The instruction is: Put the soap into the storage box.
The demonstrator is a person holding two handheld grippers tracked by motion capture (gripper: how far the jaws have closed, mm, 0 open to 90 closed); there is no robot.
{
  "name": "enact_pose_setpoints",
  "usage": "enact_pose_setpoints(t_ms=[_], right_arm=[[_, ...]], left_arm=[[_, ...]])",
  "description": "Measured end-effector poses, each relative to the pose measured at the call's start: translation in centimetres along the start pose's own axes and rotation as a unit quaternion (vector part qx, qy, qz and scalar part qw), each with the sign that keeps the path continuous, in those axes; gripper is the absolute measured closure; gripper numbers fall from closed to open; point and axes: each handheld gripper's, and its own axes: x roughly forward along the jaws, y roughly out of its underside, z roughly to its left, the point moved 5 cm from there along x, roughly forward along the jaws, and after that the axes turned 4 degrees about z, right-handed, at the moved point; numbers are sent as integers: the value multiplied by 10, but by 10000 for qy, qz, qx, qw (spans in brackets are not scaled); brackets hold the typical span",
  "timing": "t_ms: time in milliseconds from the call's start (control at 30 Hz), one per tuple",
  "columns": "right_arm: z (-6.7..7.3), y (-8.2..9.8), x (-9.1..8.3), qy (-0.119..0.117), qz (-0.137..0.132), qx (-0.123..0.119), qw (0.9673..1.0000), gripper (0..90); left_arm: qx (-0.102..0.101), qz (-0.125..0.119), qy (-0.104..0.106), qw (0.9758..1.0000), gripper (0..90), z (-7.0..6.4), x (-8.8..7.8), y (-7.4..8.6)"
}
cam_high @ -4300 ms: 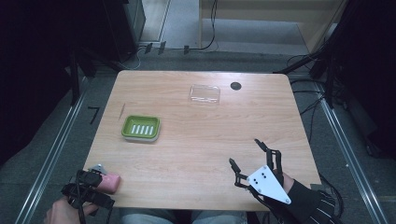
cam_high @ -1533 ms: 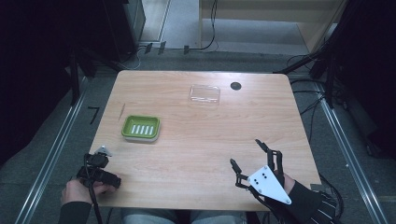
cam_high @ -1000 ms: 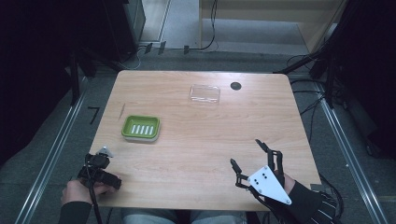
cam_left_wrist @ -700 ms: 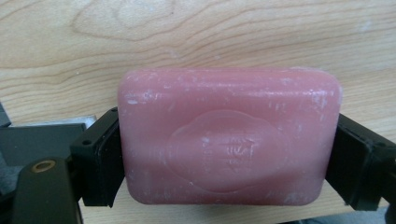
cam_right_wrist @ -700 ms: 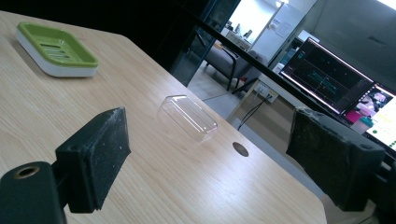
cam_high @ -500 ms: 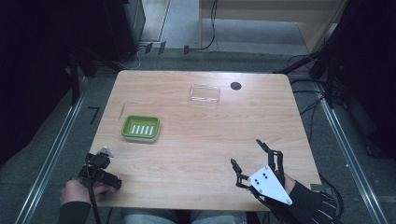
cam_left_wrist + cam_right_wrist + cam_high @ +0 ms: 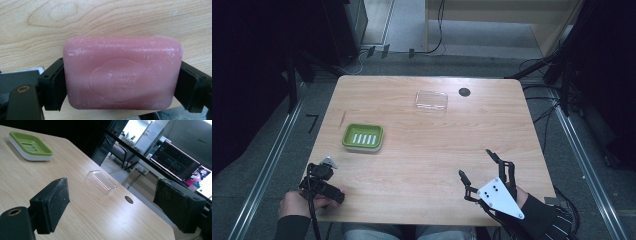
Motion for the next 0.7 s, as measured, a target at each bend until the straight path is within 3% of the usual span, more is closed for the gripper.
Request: enact_pose_setpoints(t_ms=[700], right_arm=[[0,0,0,0,5,0,10000,132]], left_arm=[[253,-115,-27,9996,139,-8,-10,-19]])
